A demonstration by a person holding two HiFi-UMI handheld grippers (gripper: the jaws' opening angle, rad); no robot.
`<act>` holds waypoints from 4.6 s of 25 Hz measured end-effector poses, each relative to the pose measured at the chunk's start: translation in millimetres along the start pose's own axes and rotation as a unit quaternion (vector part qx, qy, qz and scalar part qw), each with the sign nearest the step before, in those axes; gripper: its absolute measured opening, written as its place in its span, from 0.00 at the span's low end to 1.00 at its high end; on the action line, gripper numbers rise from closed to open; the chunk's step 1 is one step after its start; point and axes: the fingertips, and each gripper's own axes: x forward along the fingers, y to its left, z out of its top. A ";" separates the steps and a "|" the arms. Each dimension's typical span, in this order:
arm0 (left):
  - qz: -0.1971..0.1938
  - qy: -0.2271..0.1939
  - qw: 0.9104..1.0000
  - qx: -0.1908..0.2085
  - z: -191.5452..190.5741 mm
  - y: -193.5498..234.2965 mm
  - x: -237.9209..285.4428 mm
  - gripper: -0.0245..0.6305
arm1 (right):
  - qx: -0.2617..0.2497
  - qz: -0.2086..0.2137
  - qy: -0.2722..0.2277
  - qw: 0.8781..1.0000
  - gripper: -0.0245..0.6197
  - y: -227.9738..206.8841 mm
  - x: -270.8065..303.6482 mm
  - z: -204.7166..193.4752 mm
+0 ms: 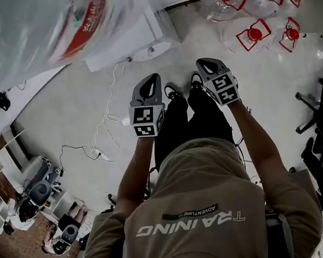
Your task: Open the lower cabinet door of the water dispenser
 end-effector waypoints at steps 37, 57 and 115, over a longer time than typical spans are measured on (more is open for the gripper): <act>0.001 0.127 0.982 -0.138 -241.6 69.4 198.4 0.05 | -0.205 0.094 0.130 0.966 0.32 -76.7 332.9 -170.1; -0.001 0.138 0.976 -0.169 -260.9 65.2 204.5 0.05 | -0.160 0.081 0.153 0.972 0.33 -70.6 349.4 -158.7; 0.102 0.125 0.950 -0.269 -417.2 164.7 13.1 0.05 | -0.078 0.116 0.334 0.932 0.33 206.8 301.2 -294.9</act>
